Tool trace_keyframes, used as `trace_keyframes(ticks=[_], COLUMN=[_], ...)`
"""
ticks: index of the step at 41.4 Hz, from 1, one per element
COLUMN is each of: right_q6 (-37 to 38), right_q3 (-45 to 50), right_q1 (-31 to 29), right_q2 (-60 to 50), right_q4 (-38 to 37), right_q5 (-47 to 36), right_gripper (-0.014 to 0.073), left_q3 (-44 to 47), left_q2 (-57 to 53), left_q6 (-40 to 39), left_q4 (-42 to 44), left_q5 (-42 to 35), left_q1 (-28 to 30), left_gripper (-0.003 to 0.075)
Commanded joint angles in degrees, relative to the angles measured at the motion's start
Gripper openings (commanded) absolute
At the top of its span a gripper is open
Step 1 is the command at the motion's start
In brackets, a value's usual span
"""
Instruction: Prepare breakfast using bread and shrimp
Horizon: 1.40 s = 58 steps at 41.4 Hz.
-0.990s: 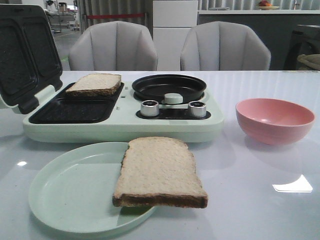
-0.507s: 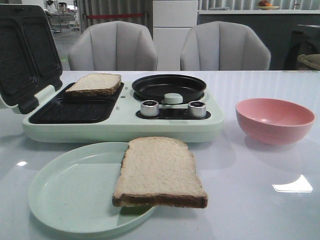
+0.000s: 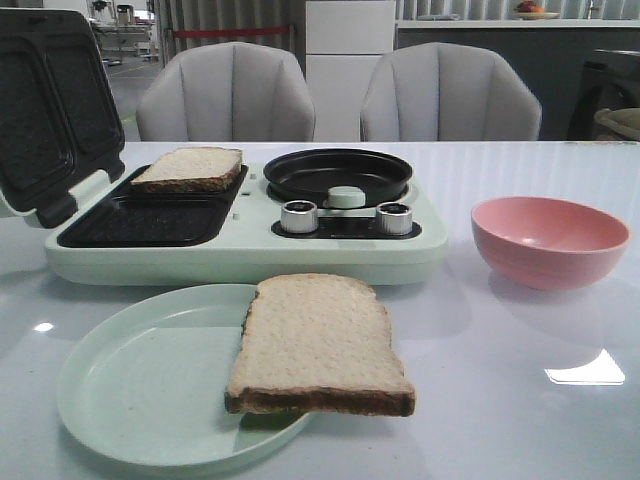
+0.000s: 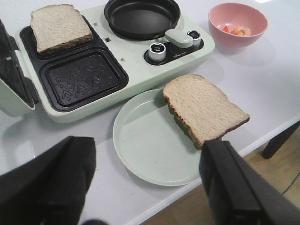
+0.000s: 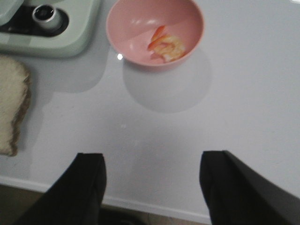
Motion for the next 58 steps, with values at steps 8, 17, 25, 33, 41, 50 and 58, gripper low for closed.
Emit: trace_keyframes(ticks=[8,17,25,33,41,50,58], right_q6=[-13.07,-25.01,-29.57,-36.97,-45.46,-54.45,-58.66], right_q3=[-2.67,-2.01,-2.01,-2.01,-2.01,-2.01,-2.01], right_q1=[2.33,4.85,6.54,6.98,6.98,6.98,6.98], right_q2=[9.21,17.05,24.63,32.33,39.08,45.73,50.11], right_q4=[20.06,36.20,41.94,51.22,61.23,72.64,77.57], right_q5=[1.89,-0.16,-1.40,-1.67,-1.12,0.91,1.39], right_gripper=[0.0547,0.0547,0.0547,0.0547,0.0547,0.0547,0.0547], left_q3=[-1.49,-1.49,-1.49,-1.49,-1.49,-1.49,-1.49], left_q2=[-0.02,-0.02,-0.02,-0.02,-0.02,-0.02,-0.02], left_q6=[-0.03,-0.03,-0.03,-0.03,-0.03,-0.03,-0.03], left_q4=[0.16,0.16,0.16,0.16,0.16,0.16,0.16], left_q5=[-4.73,-4.73,-4.73,-4.73,-4.73,-4.73,-4.73], left_q1=[-0.38,-0.38,-0.38,-0.38,-0.38,-0.38,-0.38], left_gripper=[0.0520,0.0521,0.0521,0.0521,0.0521,0.0521,0.0521])
